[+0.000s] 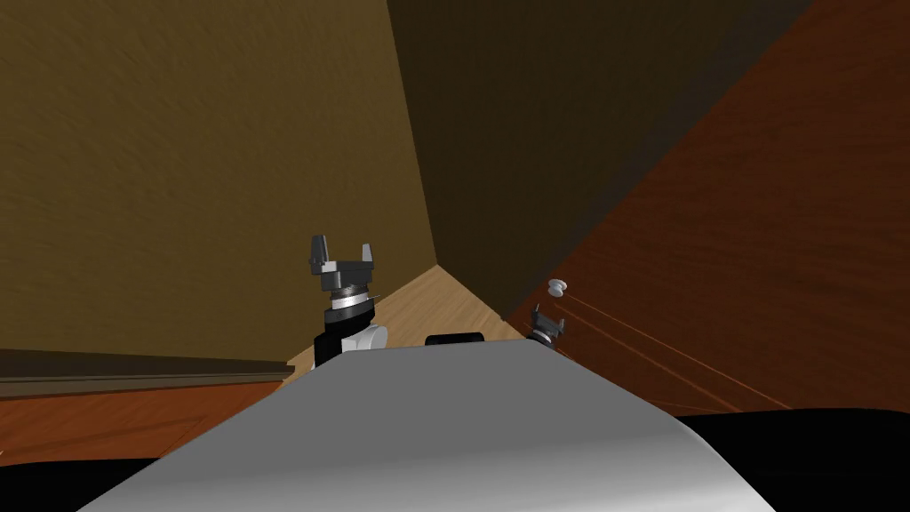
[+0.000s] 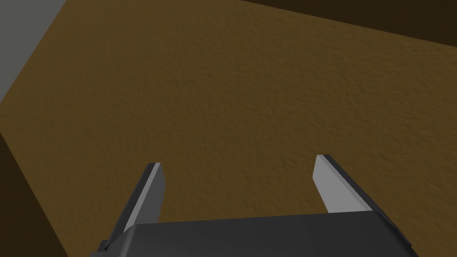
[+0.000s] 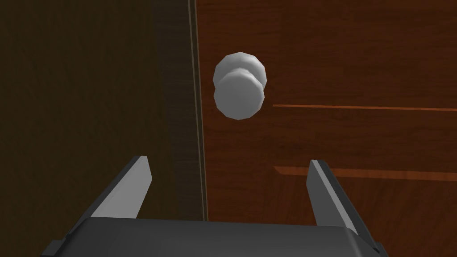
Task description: Pull the door open
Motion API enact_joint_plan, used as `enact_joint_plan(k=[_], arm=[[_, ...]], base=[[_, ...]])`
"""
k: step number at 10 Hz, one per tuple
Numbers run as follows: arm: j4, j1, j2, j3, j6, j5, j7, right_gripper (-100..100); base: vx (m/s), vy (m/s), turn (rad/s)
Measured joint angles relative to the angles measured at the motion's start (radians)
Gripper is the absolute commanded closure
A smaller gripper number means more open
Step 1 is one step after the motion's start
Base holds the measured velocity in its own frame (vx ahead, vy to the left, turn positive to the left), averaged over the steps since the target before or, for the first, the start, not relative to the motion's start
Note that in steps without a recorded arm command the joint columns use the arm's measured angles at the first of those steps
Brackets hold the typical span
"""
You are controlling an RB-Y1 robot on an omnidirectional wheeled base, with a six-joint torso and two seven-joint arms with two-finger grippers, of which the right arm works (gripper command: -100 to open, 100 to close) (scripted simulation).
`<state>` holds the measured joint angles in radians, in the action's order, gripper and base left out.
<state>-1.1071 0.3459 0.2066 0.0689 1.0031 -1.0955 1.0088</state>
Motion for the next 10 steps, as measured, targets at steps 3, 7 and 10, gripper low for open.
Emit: enact_joint_plan(k=[3,7,10], arm=[[0.032,0.000,0.016,0.003,0.008,-0.016,0.031,-100],[0.096,0.002,0.054,0.014,0.022,0.001,0.107,-100],[0.142,0.004,0.085,0.024,0.033,0.012,0.173,-100]], base=[[0.095,0.000,-0.022],[0.120,0.013,-0.034],[0.092,-0.007,-0.038]])
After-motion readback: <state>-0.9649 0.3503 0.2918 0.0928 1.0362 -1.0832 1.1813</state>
